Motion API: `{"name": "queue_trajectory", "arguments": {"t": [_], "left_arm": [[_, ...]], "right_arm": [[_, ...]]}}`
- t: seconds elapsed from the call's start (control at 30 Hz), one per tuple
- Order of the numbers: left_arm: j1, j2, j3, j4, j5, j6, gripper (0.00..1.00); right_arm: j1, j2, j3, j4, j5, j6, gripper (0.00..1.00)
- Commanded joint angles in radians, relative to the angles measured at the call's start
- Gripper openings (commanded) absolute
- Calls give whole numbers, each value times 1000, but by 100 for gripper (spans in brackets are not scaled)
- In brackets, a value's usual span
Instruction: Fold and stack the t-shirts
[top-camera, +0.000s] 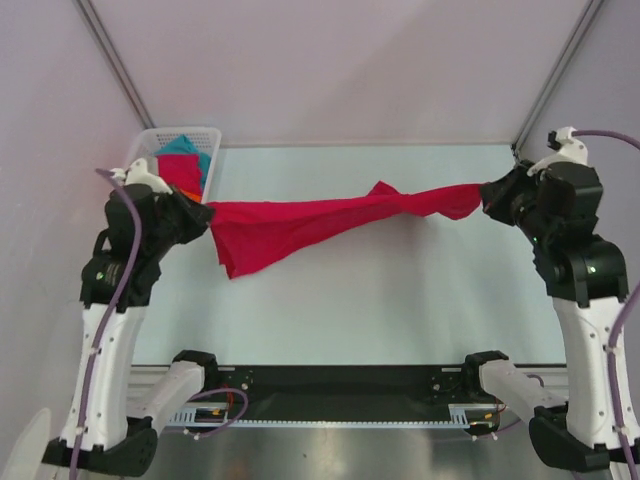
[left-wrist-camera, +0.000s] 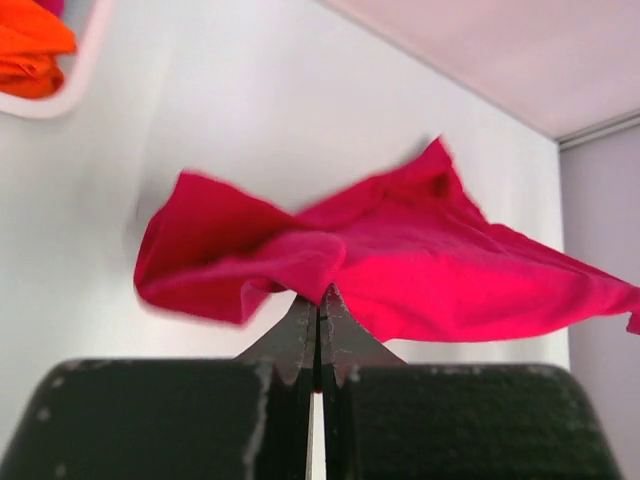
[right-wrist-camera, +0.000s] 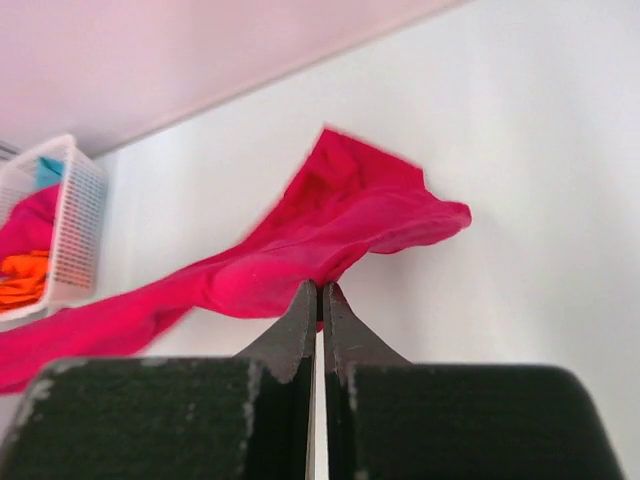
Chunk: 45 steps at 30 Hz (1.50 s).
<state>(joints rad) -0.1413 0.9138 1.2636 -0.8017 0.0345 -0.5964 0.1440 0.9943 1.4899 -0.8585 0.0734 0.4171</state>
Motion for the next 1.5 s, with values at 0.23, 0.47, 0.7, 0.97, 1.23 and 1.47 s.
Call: {"name": "queue_trajectory", "arguments": {"t": [0.23,0.47,0.7,0.97,1.23,1.47], "left_arm": [[34,35,253,-192,18,41,0],[117,423,376,-84,96,83,0],[198,959,1135,-250,178,99,0],[275,910,1182,-162,249,35,0],[275,725,728,-1,280,52,0],[275,554,220,171,341,55,0]], "right_arm": [[0,51,210,-133,5,-21,0],[-75,391,271,61,-102,-21,0],[-106,995,1109,-173,-75,-58,0],[-136,814,959,30,-113,-43,0],[-118,537,468,101,-41,-78,0],[-101,350,-49,179,-64,-35,0]]}}
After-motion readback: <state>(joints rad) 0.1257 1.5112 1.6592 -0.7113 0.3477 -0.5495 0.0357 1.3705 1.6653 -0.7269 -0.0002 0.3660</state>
